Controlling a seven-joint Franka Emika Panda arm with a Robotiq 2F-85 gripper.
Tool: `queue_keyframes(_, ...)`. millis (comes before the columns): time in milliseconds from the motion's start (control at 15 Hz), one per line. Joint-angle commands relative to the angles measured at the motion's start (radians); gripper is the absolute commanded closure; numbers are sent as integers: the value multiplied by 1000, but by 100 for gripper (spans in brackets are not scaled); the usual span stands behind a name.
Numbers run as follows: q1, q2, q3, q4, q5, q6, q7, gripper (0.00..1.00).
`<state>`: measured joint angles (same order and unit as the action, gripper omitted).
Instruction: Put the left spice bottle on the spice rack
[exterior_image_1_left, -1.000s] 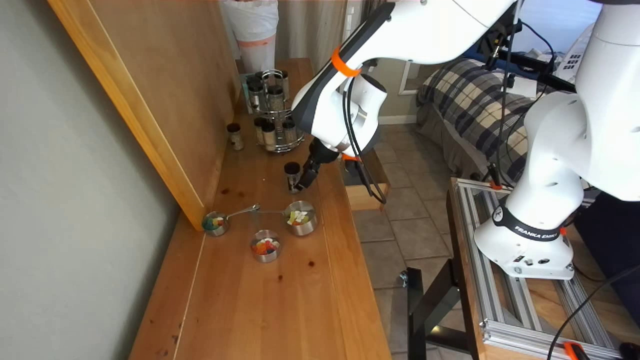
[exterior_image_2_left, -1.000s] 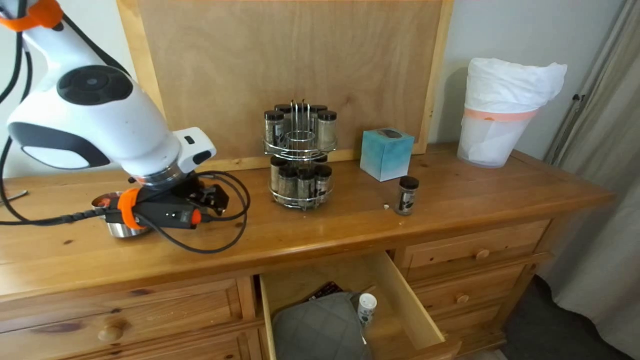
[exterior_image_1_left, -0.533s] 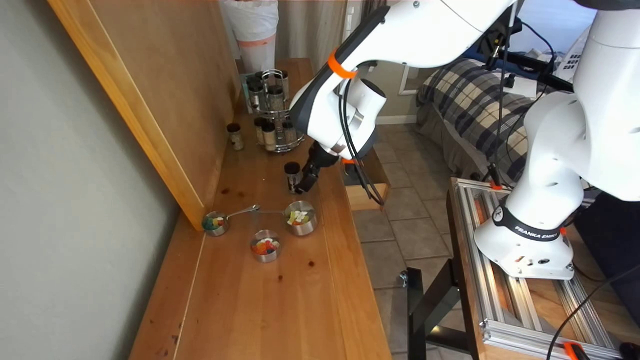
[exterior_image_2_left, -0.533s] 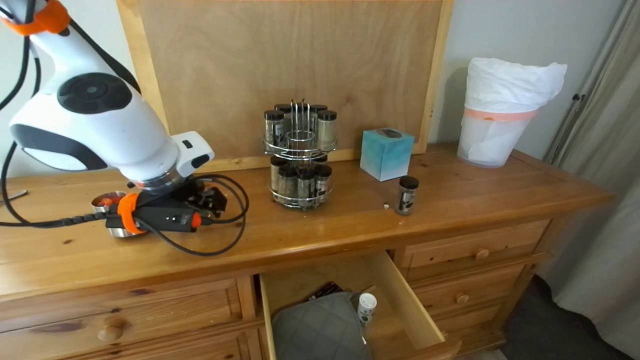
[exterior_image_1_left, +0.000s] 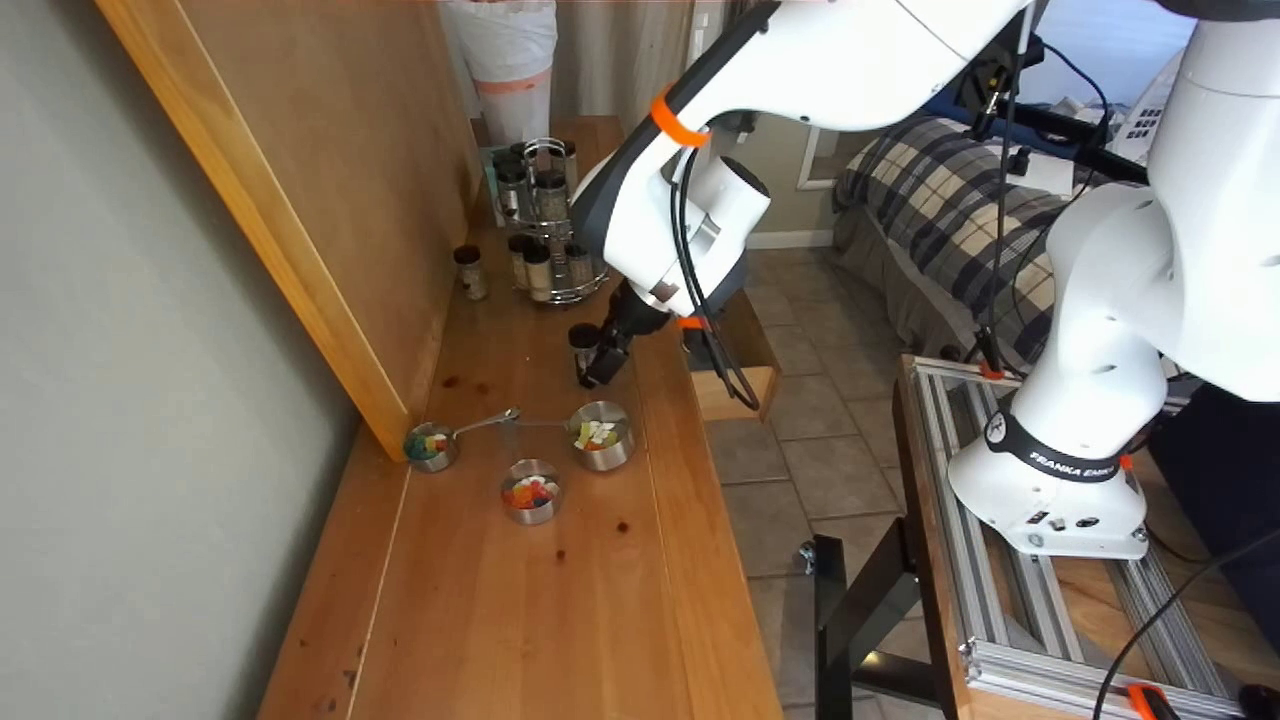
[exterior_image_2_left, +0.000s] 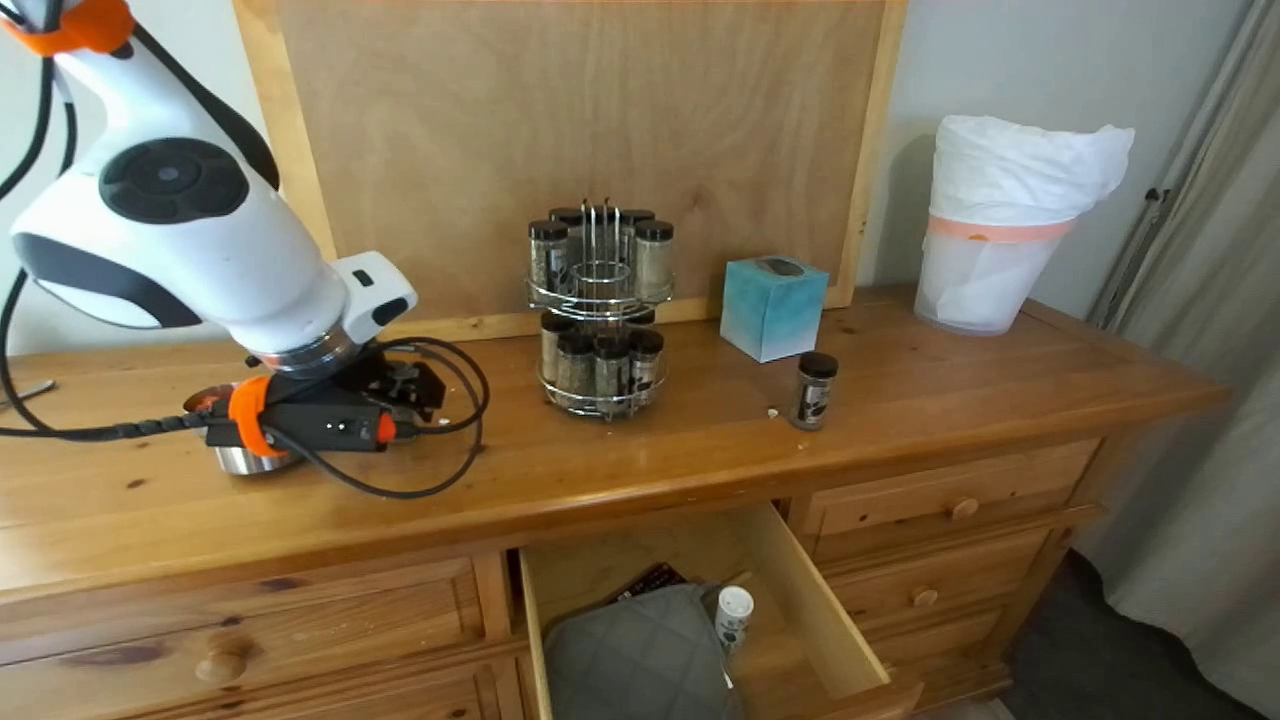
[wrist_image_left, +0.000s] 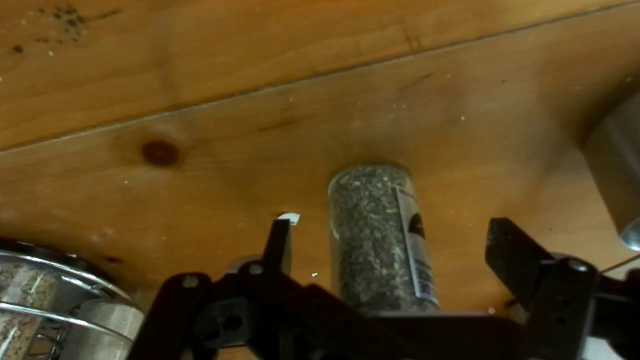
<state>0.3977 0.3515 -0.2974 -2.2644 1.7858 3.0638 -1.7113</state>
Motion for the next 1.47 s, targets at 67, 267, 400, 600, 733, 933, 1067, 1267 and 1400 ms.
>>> queue_keyframes(67,18,-11,-13,21,93,17,-103,0)
queue_keyframes(267,23,-11,-18,27,126,22,-143,16)
queue_keyframes(400,26,-14,-19,26,142,23,-161,30)
queue_keyframes(600,32,-17,-17,18,146,37,-157,53)
queue_keyframes(733,38,-21,-14,11,136,57,-146,67)
queue_keyframes(933,49,-42,-13,2,126,94,-135,77)
queue_keyframes(1067,54,-80,-10,-10,111,127,-118,77)
queue_keyframes(1267,50,-156,6,-42,85,183,-76,77)
queue_keyframes(1400,39,-206,17,-62,79,224,-54,77)
